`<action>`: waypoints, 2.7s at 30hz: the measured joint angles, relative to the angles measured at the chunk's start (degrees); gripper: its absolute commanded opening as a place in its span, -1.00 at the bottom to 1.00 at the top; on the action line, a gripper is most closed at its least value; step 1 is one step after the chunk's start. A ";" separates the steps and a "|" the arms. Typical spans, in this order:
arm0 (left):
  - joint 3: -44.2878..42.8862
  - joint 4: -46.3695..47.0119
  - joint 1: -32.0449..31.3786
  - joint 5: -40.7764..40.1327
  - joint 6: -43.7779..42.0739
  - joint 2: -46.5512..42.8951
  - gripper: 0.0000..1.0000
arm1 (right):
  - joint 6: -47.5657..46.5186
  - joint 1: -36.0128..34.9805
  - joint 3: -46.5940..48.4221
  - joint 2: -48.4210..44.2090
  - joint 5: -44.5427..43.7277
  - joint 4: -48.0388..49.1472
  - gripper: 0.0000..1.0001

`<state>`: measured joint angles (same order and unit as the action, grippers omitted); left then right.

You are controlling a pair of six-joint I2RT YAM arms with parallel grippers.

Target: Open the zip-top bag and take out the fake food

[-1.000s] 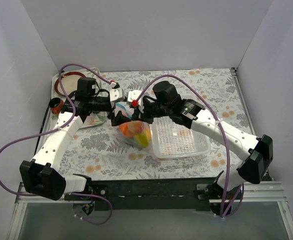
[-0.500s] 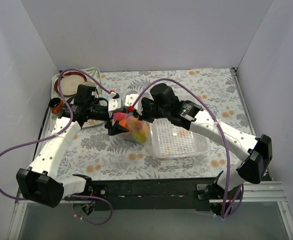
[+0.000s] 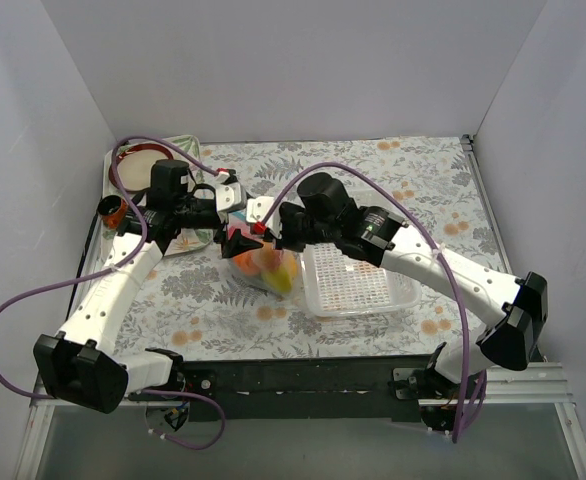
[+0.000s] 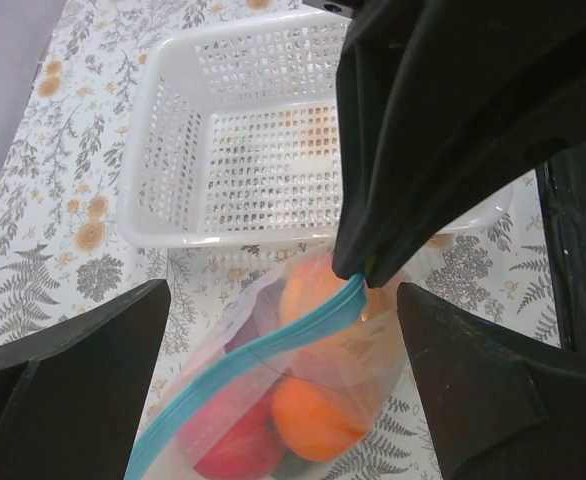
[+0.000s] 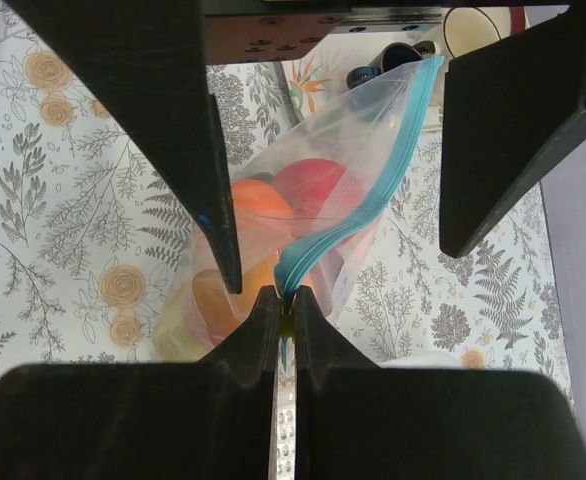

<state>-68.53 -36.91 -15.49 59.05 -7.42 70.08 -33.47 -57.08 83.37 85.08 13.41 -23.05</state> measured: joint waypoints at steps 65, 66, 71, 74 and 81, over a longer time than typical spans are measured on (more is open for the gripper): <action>-3.30 -18.45 -1.22 -6.49 -10.14 0.44 -1.00 | 26.29 19.45 -27.12 -8.98 35.91 38.58 0.65; -3.30 -18.47 -1.22 -6.40 -10.14 0.44 -1.00 | 26.86 19.45 -27.12 -8.76 36.72 39.23 0.63; -3.23 -18.82 -1.22 -5.86 -9.90 0.44 -0.98 | 29.86 19.45 -26.75 -7.96 39.52 43.50 0.49; -3.06 -19.26 -1.22 -5.68 -9.92 0.42 -0.96 | 31.82 19.45 -25.92 -6.75 40.44 46.49 0.45; -3.06 -19.93 -1.22 -5.22 -9.92 -0.15 -0.96 | 37.79 19.45 -25.75 -2.47 41.64 54.14 0.19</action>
<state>-71.59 -56.84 -16.71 53.82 -17.34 69.93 4.32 -37.63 57.63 82.61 55.05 31.09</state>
